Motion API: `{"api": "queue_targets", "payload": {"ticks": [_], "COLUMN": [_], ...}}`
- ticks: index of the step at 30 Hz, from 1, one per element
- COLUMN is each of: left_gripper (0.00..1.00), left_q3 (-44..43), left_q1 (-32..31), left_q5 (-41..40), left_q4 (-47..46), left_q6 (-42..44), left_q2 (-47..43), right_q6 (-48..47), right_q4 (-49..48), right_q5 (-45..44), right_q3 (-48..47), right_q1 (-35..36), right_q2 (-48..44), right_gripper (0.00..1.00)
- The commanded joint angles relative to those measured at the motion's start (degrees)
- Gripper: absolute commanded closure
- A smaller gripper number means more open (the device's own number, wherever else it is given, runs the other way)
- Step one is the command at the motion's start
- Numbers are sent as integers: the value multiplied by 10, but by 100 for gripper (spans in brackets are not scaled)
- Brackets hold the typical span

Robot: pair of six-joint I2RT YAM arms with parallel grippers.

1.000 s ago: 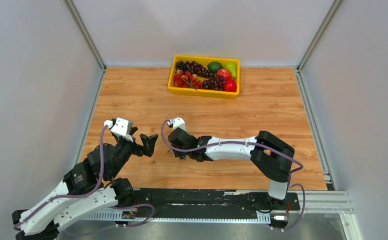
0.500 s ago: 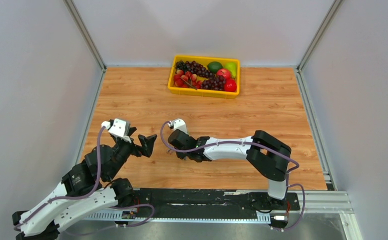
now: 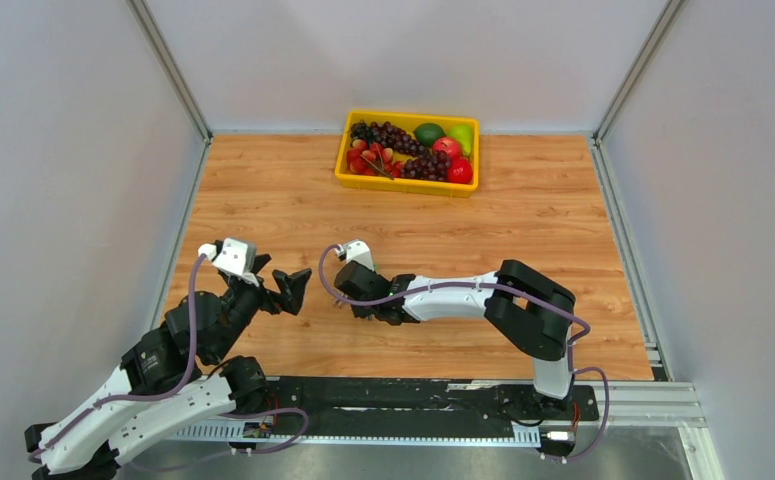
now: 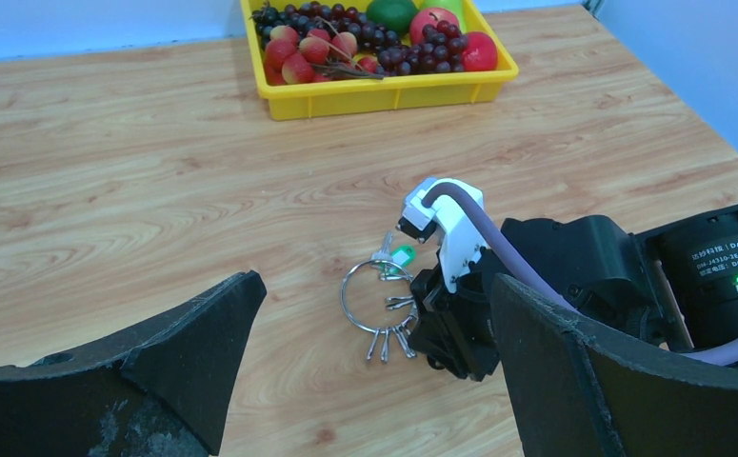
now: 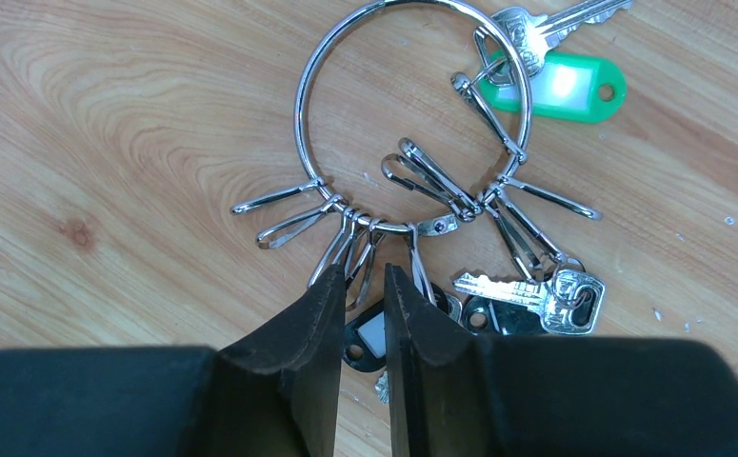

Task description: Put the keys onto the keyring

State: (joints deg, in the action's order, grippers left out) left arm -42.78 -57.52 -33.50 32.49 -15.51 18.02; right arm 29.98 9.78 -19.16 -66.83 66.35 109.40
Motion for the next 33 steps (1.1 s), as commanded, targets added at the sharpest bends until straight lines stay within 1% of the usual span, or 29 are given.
{"api": "queue_targets", "payload": {"ticks": [1, 8, 26, 33], "left_gripper": [0, 0, 0, 0], "left_q3": [2, 2, 3, 3], "left_q1": [1, 1, 1, 1], "left_q5": [-2, -2, -2, -2], "left_q4": [8, 10, 13, 13], "left_q6": [8, 8, 6, 5], "left_q2": [-8, -11, -18, -22], "right_q6": [16, 22, 24, 23], "right_q4": [-2, -2, 4, 8], "right_q5": [-3, 1, 3, -1], "right_q3": [-8, -8, -26, -33], "right_q1": [2, 4, 11, 14], "right_q2": [12, 4, 20, 18], "right_gripper": [76, 72, 72, 65]}}
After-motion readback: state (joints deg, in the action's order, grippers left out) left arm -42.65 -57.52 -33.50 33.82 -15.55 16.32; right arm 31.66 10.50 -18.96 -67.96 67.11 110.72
